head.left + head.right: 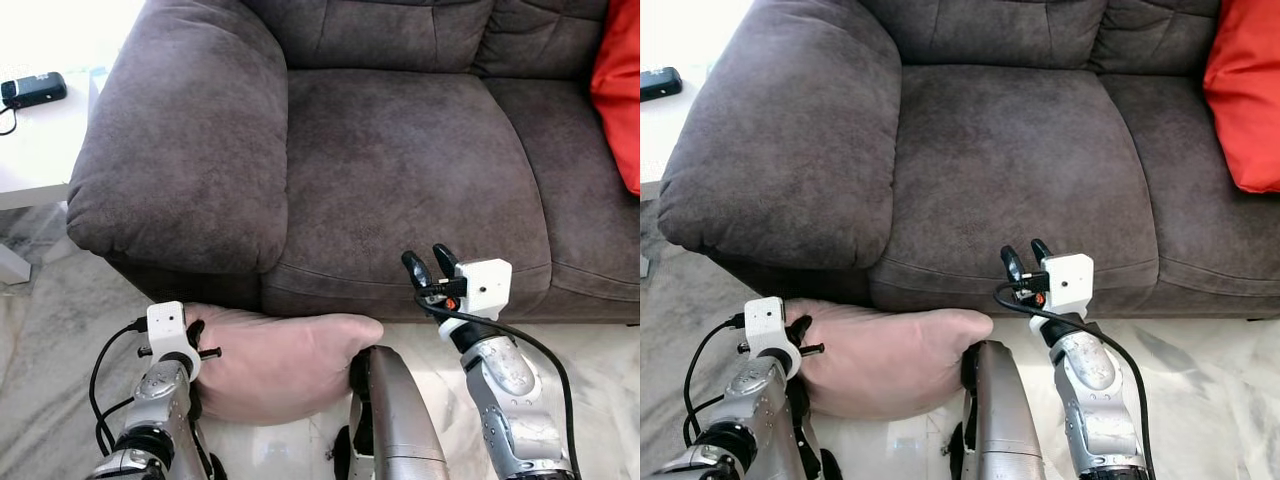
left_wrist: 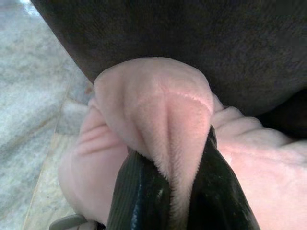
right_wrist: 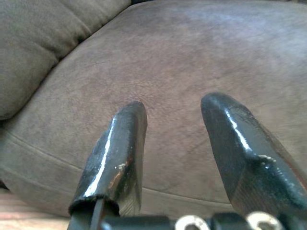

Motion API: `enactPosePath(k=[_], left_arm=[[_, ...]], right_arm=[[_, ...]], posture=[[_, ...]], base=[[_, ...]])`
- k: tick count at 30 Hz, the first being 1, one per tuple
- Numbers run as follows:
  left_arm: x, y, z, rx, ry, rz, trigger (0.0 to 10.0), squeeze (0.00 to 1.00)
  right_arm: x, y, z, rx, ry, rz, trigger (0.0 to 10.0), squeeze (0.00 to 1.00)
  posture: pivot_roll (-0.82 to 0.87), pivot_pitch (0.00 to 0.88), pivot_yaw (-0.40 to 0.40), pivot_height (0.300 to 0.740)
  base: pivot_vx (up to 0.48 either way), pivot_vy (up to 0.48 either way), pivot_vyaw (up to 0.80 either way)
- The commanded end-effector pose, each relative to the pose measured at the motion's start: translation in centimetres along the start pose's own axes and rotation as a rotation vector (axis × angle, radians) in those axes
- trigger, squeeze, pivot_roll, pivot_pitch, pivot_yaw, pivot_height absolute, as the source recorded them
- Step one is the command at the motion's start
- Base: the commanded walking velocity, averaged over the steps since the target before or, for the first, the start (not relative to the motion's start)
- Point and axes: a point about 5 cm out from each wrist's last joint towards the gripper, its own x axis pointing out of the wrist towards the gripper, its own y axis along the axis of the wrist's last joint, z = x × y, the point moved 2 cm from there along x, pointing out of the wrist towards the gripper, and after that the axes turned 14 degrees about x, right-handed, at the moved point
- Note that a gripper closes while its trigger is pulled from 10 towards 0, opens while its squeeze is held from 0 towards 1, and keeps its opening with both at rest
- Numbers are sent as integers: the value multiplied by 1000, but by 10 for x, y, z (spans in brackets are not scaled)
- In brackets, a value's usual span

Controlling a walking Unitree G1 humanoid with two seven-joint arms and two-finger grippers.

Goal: Move the pillow to the sofa from floor

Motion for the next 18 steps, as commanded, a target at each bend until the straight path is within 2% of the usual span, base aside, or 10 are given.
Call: enactPosePath(k=[1, 7, 18], left_arm=[[-1, 22, -6, 30, 35, 134, 10000, 0], [-10, 38, 0, 13, 32, 242, 10000, 0], [-16, 52, 8, 22, 3, 307, 10000, 0]], right_arm=[[-2, -3, 3, 2, -20, -1, 10000, 0], [2, -6, 2, 8, -27, 9, 10000, 0], [1, -8, 6, 35, -49, 32, 10000, 0]], posture=[[-68, 169, -61, 498], [-54, 155, -37, 498], [-48, 139, -21, 498]], base=[[0, 0, 0], [0, 0, 0], [0, 0, 0]])
